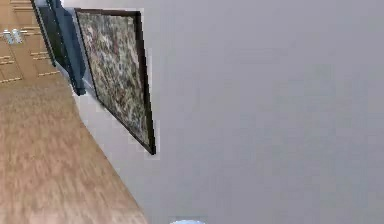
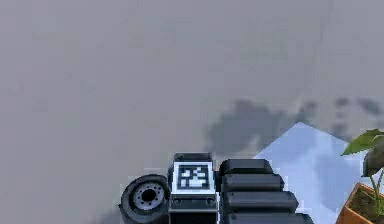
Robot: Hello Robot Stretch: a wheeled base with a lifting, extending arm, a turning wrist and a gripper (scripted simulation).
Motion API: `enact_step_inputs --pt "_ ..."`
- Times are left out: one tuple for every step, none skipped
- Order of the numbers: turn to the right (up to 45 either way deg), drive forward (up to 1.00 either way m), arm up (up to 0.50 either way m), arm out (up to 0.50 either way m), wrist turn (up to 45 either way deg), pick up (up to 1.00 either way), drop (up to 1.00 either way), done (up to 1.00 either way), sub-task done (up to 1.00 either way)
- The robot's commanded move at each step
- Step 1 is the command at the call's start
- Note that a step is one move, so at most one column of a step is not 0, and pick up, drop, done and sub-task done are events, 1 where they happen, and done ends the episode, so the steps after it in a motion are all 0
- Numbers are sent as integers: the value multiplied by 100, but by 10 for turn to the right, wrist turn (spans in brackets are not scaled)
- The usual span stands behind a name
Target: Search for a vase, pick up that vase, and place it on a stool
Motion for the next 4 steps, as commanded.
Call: enact_step_inputs --pt "-450 0 0 0 0 0 0 0 0" --pt "-240 0 0 0 0 0 0 0 0" --pt "0 30 0 0 0 0 0 0 0" --pt "-360 0 0 0 0 0 0 0 0"
